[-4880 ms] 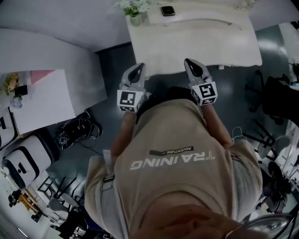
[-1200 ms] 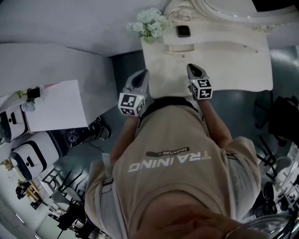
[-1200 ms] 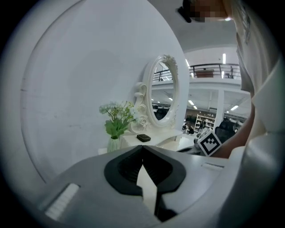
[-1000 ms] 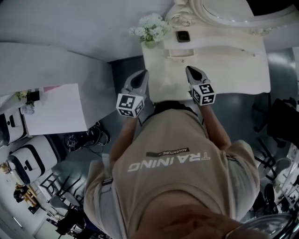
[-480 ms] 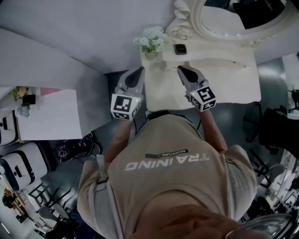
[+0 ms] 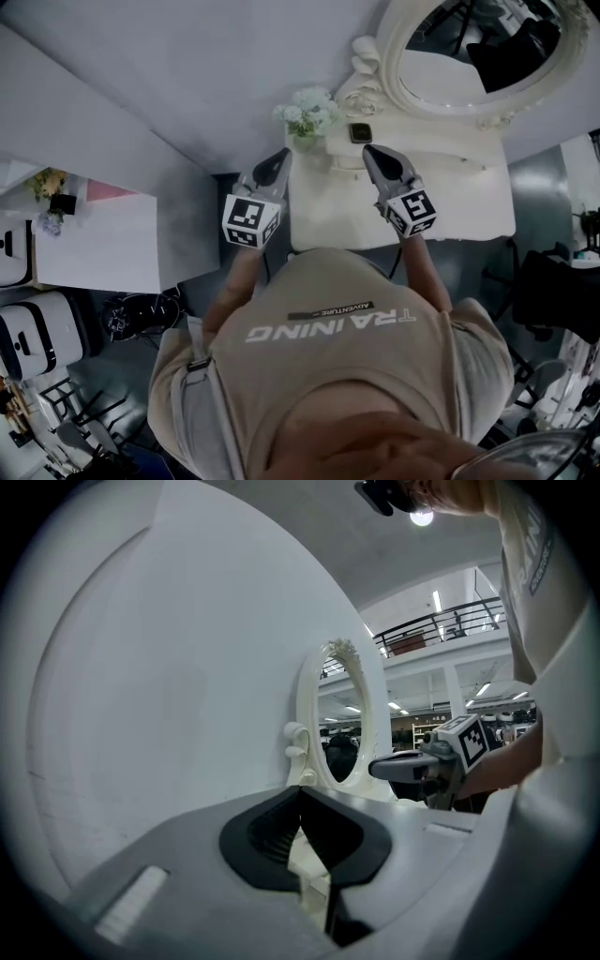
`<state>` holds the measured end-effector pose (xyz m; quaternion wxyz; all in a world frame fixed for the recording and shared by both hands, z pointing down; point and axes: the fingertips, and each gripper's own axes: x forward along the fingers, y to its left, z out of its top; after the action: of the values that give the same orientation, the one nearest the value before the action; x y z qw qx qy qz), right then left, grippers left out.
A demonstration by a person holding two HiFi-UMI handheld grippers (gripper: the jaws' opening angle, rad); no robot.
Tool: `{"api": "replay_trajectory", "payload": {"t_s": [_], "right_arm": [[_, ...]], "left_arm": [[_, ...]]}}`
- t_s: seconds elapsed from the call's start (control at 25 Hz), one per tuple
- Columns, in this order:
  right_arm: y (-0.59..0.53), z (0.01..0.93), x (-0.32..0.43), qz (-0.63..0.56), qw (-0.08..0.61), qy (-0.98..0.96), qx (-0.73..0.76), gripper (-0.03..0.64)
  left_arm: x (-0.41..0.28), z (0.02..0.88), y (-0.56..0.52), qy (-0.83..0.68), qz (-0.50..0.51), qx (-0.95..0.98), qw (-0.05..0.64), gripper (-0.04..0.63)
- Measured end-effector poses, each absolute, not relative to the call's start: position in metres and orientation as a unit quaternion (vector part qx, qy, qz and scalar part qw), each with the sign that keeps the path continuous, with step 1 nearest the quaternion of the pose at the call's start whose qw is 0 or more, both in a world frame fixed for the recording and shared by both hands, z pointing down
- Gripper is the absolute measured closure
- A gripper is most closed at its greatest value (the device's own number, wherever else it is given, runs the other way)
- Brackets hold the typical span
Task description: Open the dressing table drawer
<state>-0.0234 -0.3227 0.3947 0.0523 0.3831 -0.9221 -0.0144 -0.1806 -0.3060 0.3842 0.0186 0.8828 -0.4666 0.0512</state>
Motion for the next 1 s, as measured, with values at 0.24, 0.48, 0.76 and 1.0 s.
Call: {"api": "replay_trajectory", "payload": {"t_s": [0.24, 0.48, 0.76, 1.0], "right_arm": [[-0.329, 0.392, -0.021, -0.026, 0.071, -0.921, 0.383, 0.614], [-0.331, 0.405, -0.01, -0.01, 0.069, -0.919, 0.388, 0.614], [-0.333, 0.406, -0.008, 0.0, 0.063, -0.918, 0.391, 0.614], [-0.338, 0.407, -0.01, 0.001, 0.058, -0.913, 0.403, 0.614]], "left_arm": [[-0.172, 0.389, -0.302, -0.471, 0.054, 0.88, 0.027, 0.588], [-0.164, 0.394, -0.305, -0.465, 0.056, 0.883, 0.036, 0.588], [-0.164, 0.394, -0.316, -0.463, 0.051, 0.884, 0.044, 0.588], [-0.172, 0.404, -0.324, -0.472, 0.043, 0.879, 0.057, 0.588]]}}
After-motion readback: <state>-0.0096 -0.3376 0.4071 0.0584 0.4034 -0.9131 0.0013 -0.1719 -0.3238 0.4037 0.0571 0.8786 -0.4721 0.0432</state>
